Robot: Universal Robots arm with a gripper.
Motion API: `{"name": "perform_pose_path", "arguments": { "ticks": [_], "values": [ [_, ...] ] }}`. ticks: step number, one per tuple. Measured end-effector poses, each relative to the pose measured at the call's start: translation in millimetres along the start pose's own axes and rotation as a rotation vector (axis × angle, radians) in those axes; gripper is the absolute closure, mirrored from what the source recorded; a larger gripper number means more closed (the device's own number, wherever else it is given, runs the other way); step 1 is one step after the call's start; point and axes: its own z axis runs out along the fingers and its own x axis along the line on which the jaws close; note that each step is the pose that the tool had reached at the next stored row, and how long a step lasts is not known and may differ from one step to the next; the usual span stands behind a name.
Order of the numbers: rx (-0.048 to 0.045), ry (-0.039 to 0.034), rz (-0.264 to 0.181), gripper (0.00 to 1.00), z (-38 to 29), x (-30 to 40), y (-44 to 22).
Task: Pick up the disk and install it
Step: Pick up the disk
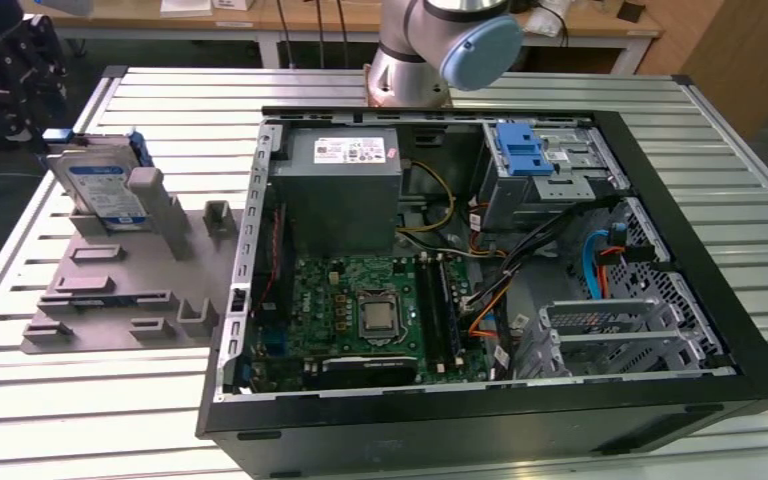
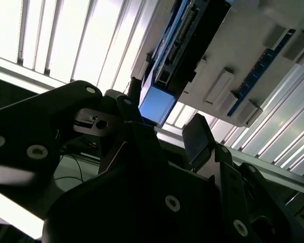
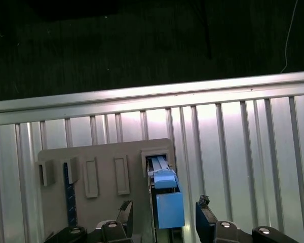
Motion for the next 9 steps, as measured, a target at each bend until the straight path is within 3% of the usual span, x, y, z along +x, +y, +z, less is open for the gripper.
{"name": "perform_pose_path", "arguments": {
  "ticks": [9],
  "values": [
    [-0.0002,0.0001,0.000,0.40,15.6,-1.8,2.1]
  ]
}}
